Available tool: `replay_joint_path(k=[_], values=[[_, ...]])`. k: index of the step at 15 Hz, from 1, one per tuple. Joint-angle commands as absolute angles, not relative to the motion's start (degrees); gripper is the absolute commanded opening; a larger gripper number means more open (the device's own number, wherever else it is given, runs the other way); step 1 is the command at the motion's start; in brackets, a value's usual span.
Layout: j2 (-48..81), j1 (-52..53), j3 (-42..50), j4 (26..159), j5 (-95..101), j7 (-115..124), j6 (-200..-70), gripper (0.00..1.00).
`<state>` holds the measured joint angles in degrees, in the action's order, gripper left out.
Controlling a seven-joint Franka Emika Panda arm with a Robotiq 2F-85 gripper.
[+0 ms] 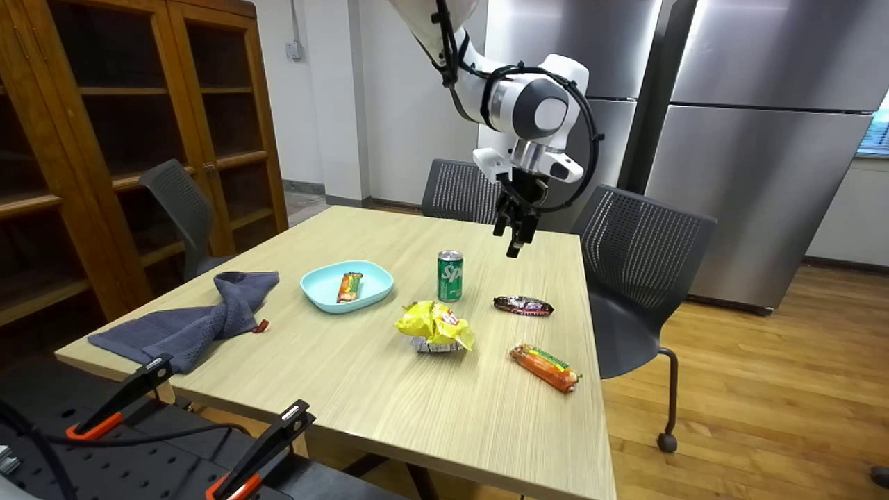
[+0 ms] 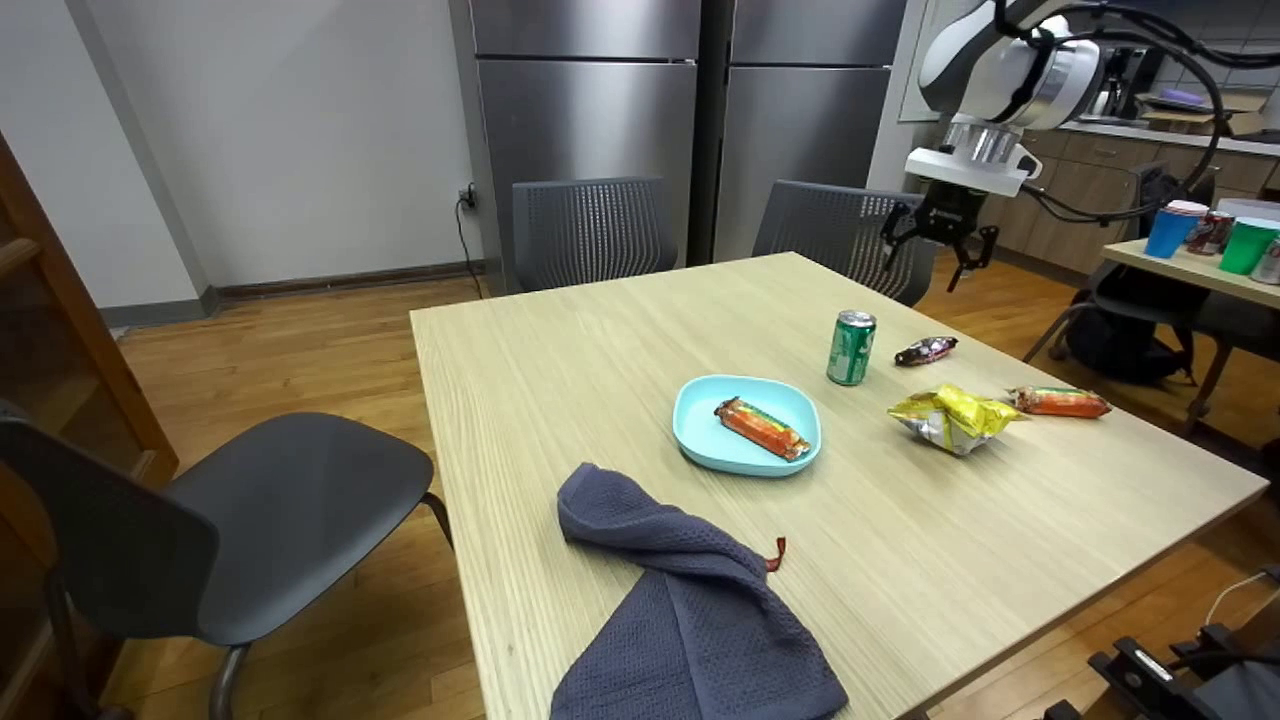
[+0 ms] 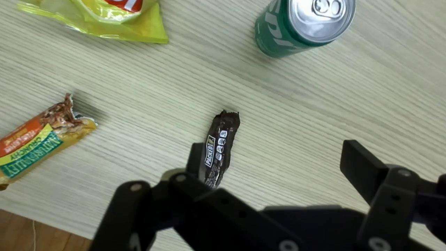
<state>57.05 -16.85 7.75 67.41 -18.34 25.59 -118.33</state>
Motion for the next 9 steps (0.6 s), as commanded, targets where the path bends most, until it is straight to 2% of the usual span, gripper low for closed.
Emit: replay_joint_path(k=[1, 9], values=[[62.22, -16.49, 9.59, 60.04, -17.07, 31.52, -115.61, 1.00], [67.60, -16.69, 11.17, 55.53, -14.96, 35.29, -112.41, 1.00]])
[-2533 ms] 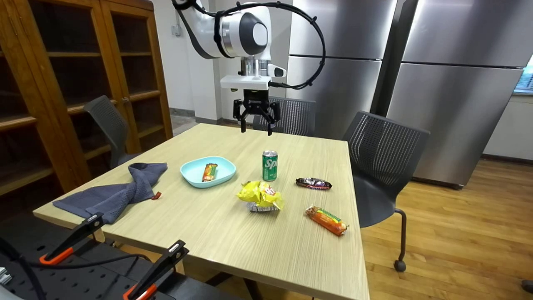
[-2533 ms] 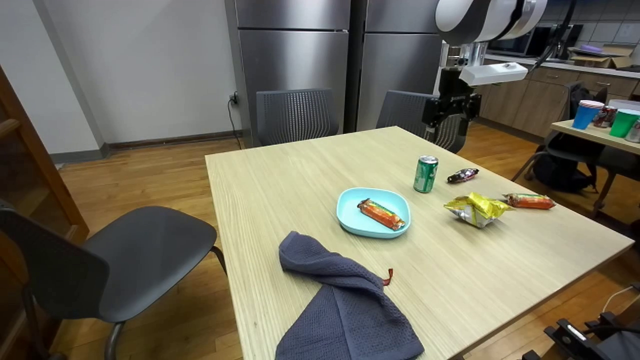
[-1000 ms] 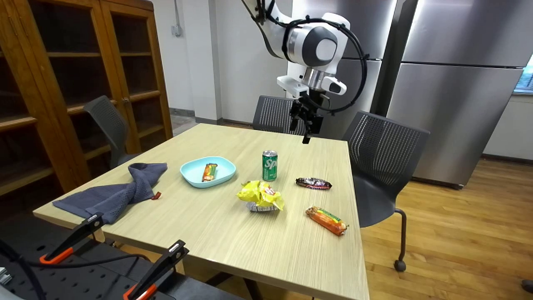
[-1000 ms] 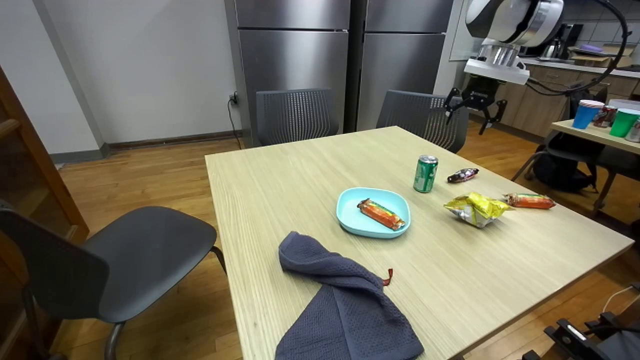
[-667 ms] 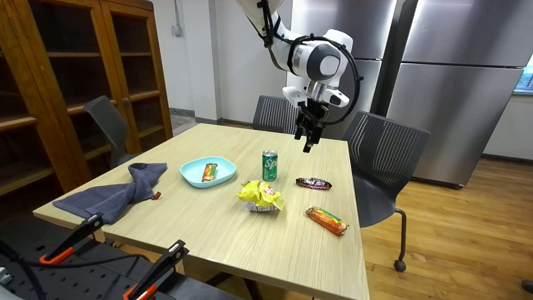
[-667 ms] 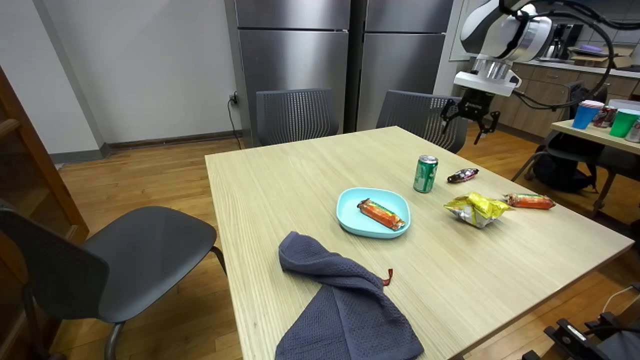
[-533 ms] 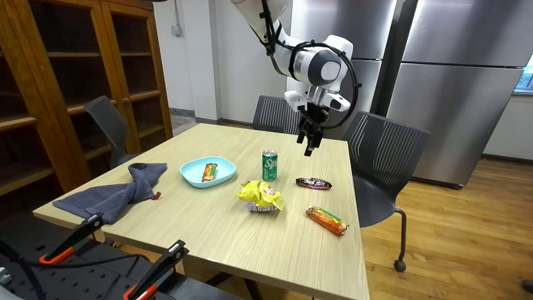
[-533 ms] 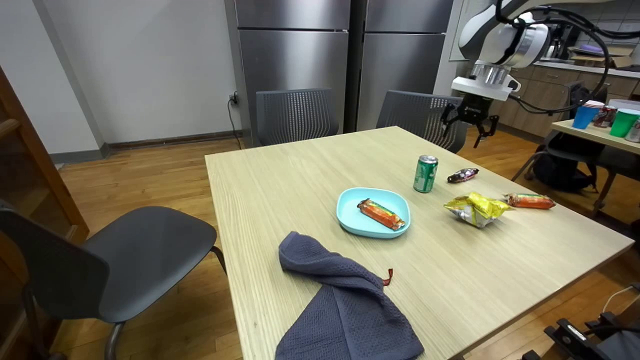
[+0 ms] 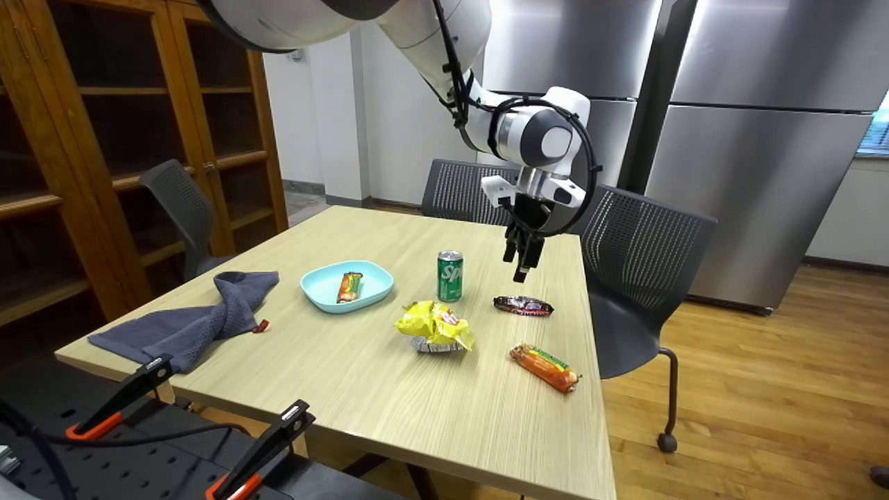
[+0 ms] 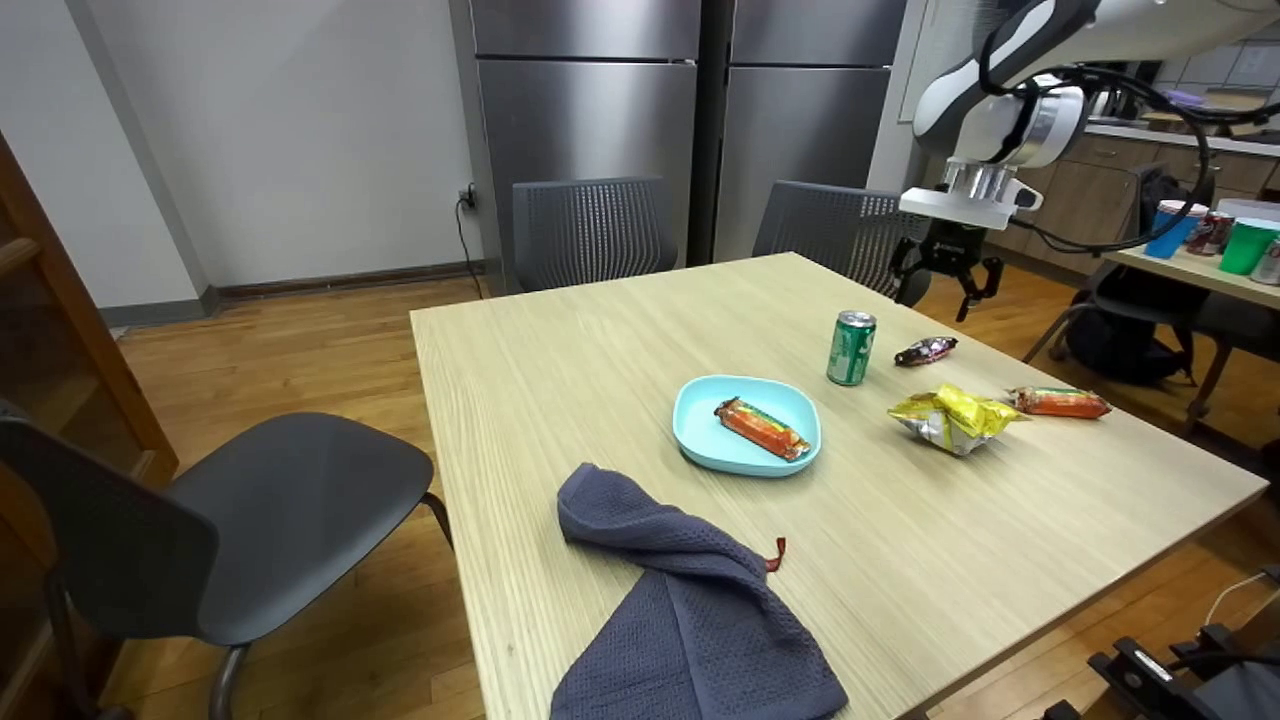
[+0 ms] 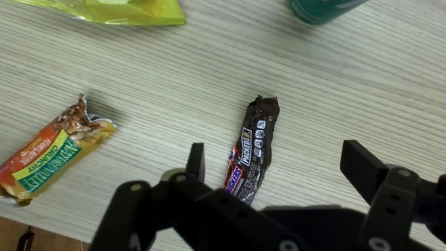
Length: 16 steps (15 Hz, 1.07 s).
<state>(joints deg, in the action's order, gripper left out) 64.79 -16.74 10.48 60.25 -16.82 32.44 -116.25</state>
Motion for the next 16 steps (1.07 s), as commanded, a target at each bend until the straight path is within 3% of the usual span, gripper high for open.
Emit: replay_joint_path(k=[1, 16], values=[[68.29, -16.69, 11.20, 54.93, -14.62, 35.61, -112.13, 1.00], [74.30, -16.08, 12.97, 51.86, -13.55, 36.75, -114.60, 1.00]])
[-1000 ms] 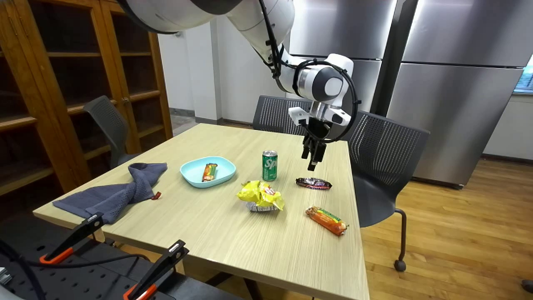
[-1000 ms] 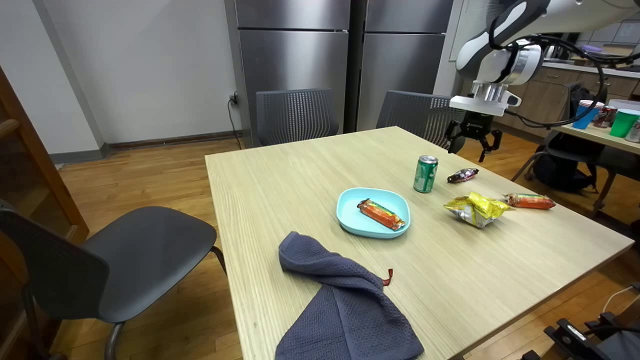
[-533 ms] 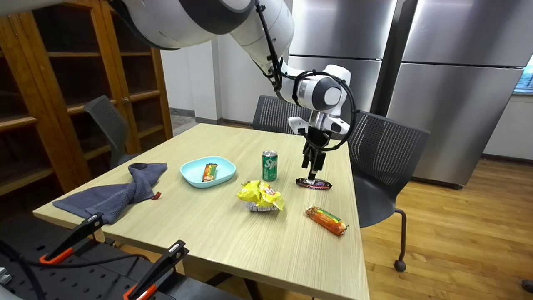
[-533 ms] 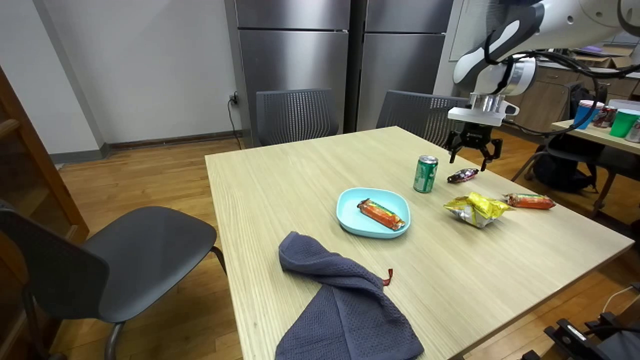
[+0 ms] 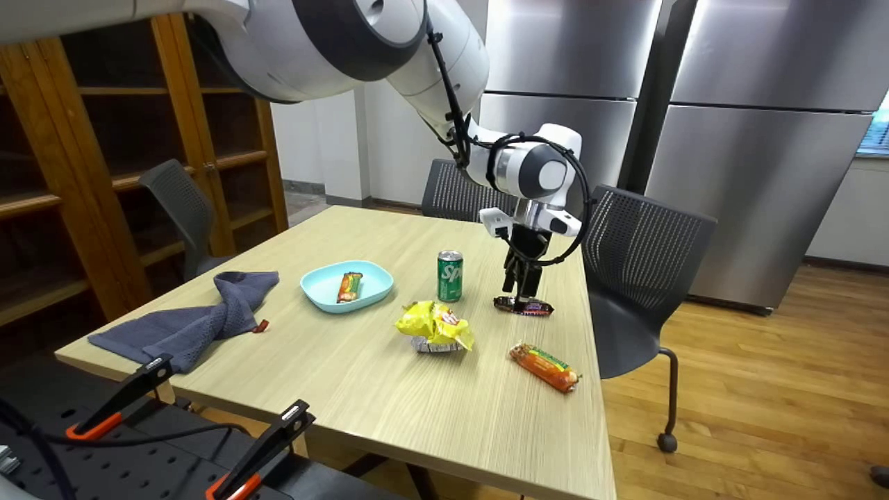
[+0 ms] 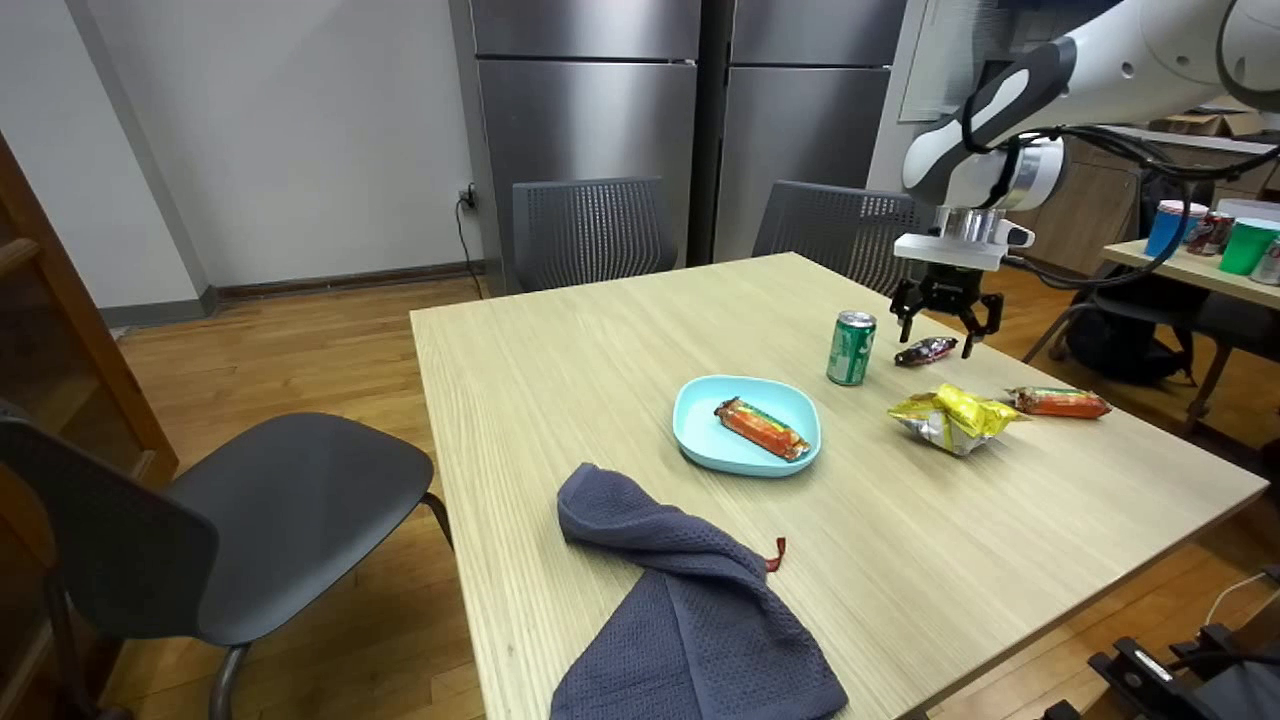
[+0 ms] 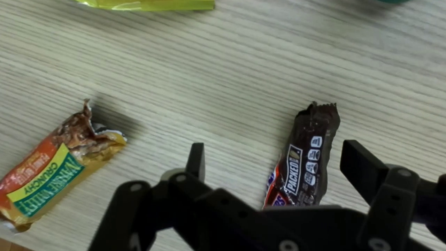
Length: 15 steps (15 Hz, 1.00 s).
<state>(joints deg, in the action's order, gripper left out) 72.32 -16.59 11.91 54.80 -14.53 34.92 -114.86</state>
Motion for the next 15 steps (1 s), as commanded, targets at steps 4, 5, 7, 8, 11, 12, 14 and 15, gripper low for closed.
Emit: replay_joint_path(k=[4, 5, 7, 8, 11, 12, 14, 15], values=[[74.75, -15.77, 13.57, 51.82, -13.57, 36.35, -114.92, 1.00], [74.93, -15.72, 13.68, 51.62, -13.56, 36.31, -114.97, 1.00], [75.02, -15.64, 13.77, 51.52, -13.59, 36.16, -115.05, 0.74], [74.99, -15.59, 13.81, 51.51, -13.57, 36.05, -115.09, 0.74], [74.96, -15.35, 14.08, 51.39, -13.55, 35.92, -115.08, 0.52], [74.95, -15.25, 14.18, 51.39, -13.57, 35.92, -115.12, 0.43], [74.92, -15.09, 14.28, 51.44, -13.61, 35.93, -115.22, 0.28], [74.93, -15.03, 14.32, 51.46, -13.61, 35.92, -115.29, 0.21]])
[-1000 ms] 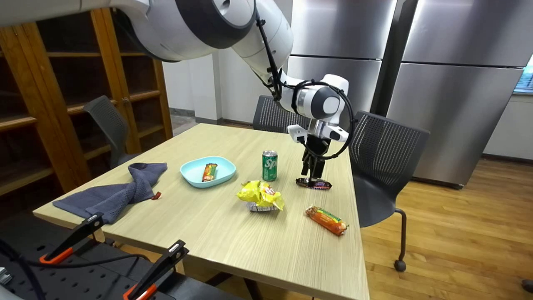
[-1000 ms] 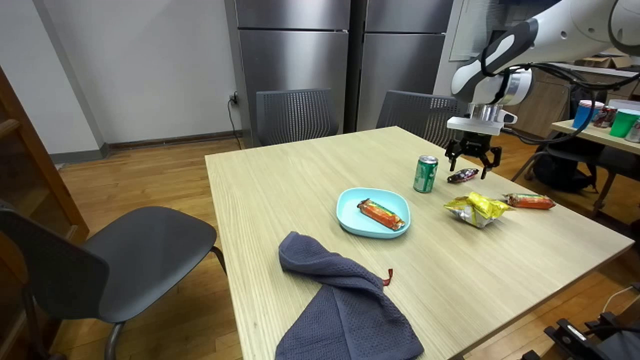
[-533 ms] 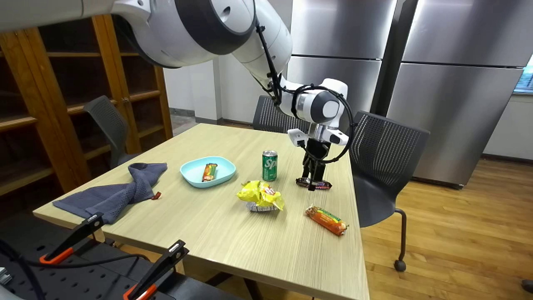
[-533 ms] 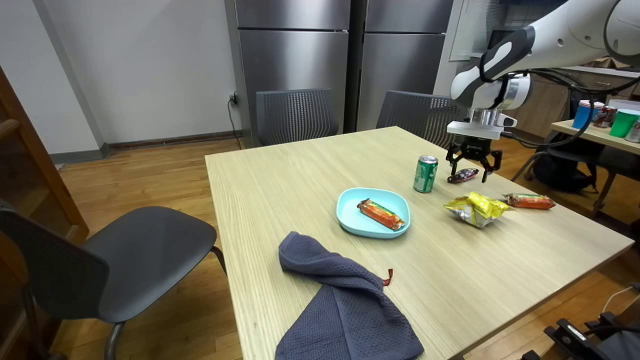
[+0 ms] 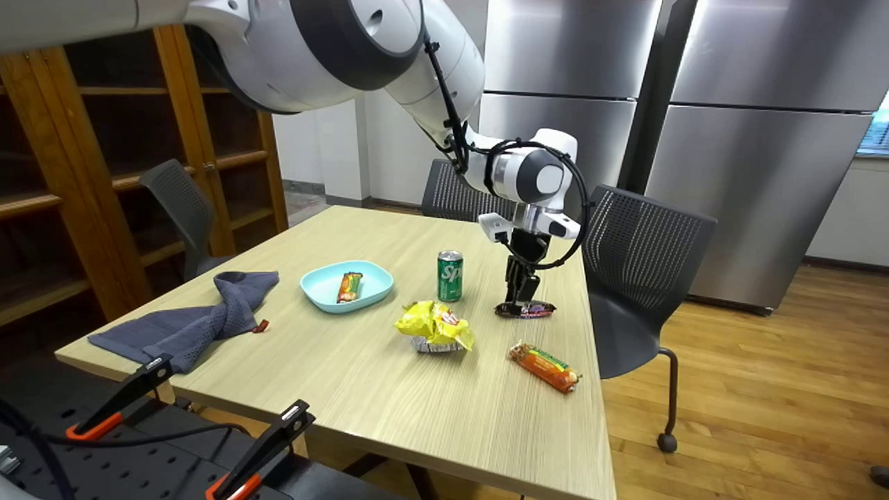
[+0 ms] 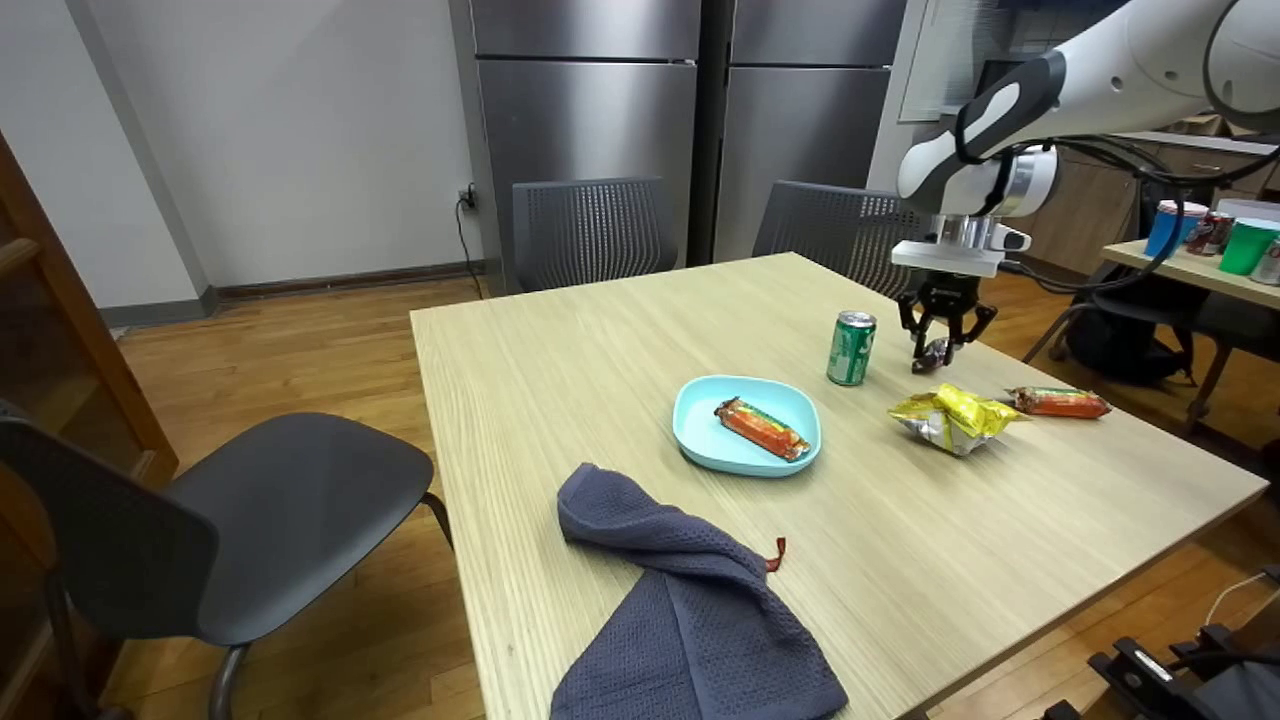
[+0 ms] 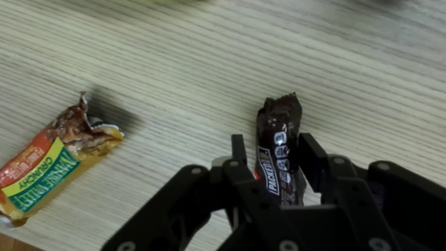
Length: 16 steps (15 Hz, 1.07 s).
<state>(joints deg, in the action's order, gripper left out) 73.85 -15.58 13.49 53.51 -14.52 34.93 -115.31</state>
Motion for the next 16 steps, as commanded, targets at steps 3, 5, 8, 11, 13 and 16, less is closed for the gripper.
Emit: replay_joint_path(k=[3, 5, 8, 11, 13, 16], values=[[74.89, -14.89, 14.46, 51.46, -13.62, 35.90, -115.49, 0.02], [74.88, -14.80, 14.56, 51.48, -13.68, 35.88, -115.58, 0.05], [73.82, -14.30, 14.97, 52.43, -13.50, 35.68, -115.64, 0.05], [70.45, -13.44, 15.31, 55.10, -13.36, 34.24, -115.63, 0.05], [68.34, -12.59, 15.78, 56.18, -13.03, 33.59, -115.26, 0.05], [65.02, -11.73, 15.74, 57.54, -12.40, 31.95, -114.53, 0.05]])
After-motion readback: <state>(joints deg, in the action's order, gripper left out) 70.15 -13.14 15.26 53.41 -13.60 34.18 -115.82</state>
